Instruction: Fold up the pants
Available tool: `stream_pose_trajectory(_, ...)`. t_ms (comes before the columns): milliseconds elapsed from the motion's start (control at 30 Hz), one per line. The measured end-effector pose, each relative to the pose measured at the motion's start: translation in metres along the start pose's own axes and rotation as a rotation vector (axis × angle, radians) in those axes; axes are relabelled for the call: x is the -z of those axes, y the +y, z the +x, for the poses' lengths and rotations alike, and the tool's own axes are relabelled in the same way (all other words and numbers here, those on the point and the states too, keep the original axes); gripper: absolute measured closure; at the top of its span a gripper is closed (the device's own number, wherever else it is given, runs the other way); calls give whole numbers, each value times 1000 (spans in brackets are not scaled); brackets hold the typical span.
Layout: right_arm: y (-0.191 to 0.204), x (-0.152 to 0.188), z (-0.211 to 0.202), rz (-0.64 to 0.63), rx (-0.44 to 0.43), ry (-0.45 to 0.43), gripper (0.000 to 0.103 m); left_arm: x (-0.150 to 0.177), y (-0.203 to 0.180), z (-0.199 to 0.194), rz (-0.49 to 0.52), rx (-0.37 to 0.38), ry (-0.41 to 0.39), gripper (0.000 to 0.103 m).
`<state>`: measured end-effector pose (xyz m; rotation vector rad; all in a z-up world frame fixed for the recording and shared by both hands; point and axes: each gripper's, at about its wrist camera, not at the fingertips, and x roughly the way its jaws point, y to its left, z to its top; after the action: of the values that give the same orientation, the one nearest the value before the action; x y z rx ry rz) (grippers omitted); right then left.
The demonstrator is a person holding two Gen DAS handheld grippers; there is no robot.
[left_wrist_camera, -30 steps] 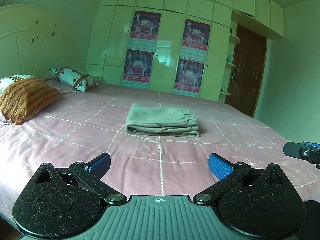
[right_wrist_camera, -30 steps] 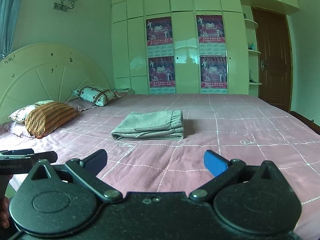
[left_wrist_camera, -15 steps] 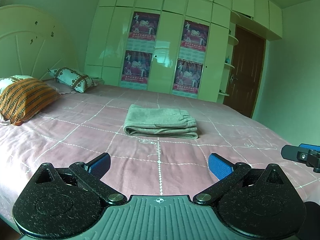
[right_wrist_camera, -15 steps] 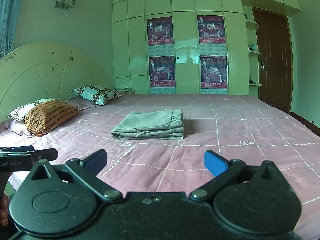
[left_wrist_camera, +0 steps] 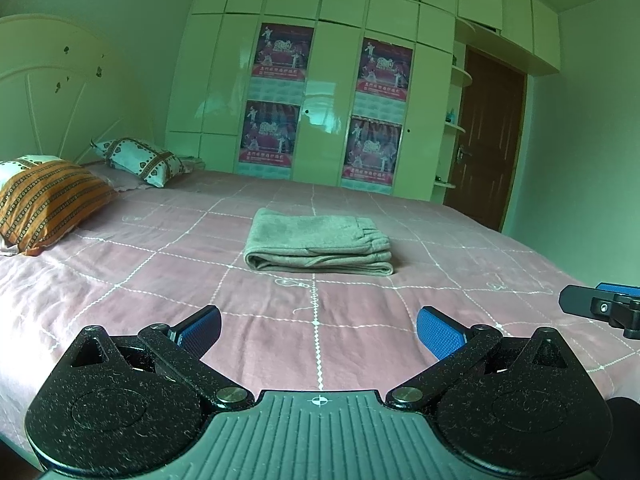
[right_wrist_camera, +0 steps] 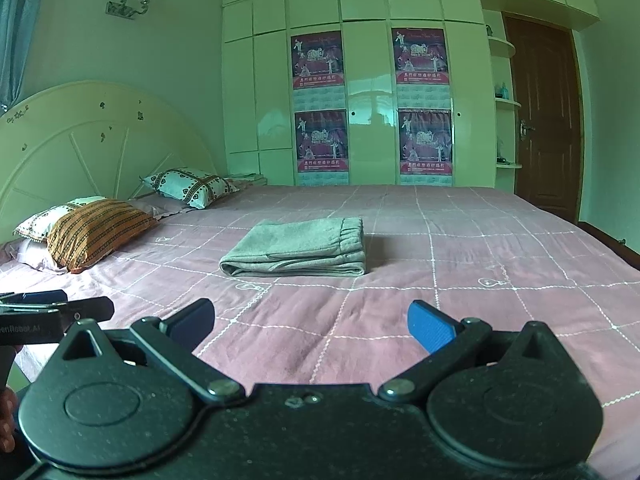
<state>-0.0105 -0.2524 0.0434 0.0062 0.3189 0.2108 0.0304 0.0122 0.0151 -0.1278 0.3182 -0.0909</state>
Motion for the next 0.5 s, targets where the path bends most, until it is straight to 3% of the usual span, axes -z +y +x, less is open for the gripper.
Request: stream_pose_trajectory(500,0,0,1,-4,1,1,6,1,-2,-2,6,3,-2,0)
